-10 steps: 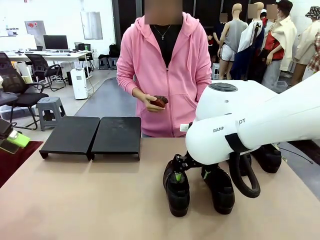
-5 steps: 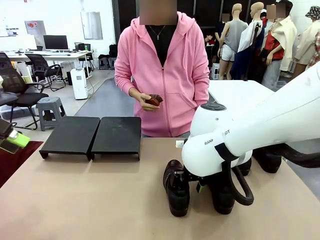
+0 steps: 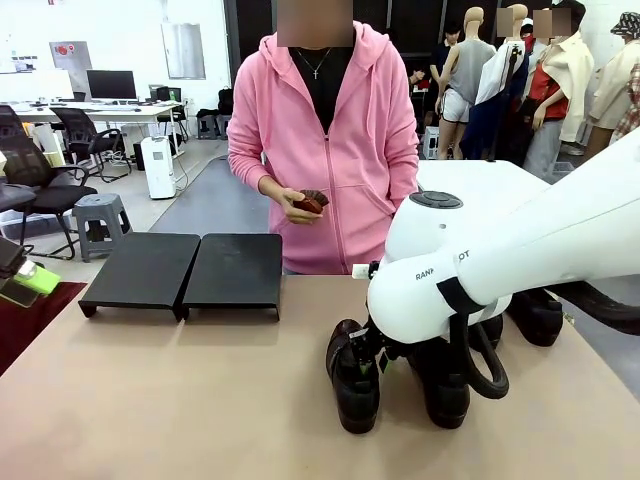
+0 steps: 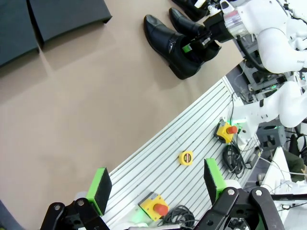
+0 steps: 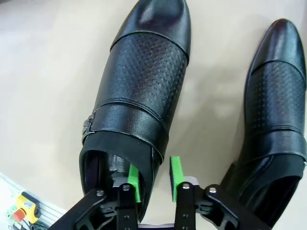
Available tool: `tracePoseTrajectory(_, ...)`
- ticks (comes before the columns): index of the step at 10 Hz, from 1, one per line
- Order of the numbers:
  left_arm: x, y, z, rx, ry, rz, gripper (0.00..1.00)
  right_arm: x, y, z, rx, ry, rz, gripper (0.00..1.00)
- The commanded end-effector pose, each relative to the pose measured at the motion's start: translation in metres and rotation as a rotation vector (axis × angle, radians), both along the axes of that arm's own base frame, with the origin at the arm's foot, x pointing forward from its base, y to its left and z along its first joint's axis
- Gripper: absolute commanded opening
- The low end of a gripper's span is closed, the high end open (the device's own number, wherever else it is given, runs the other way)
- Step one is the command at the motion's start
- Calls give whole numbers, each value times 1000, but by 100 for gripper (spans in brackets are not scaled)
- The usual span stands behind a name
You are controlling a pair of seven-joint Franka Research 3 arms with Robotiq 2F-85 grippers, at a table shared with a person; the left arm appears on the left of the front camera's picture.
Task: Organize the shoes by placing them on the stand.
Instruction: Pick up one Shoe and place it in the middle of the table.
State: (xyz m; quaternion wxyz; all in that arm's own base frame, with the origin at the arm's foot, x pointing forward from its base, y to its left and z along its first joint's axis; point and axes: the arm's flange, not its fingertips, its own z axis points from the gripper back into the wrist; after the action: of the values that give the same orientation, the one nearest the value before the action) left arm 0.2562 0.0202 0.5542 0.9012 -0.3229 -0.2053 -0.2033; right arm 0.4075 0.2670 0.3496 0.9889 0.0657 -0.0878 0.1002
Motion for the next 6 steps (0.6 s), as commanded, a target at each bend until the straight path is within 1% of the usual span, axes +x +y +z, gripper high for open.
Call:
tracePoseTrajectory(1, 1, 1, 0, -23, -12, -16, 100, -6, -3, 2, 12, -11, 11, 0)
tracePoseTrajectory(3, 1, 1, 0, -23, -12, -16, 100, -12, -3, 17, 26, -12, 26, 0)
tracePoseTrajectory(5, 1, 1, 0, -23, -12, -16, 100, -27, -6, 51, 43, -2, 24, 0)
tracePoseTrajectory(6, 1, 1, 0, -23, -12, -16, 100, -36, -4, 68, 71, 97, 2, 0)
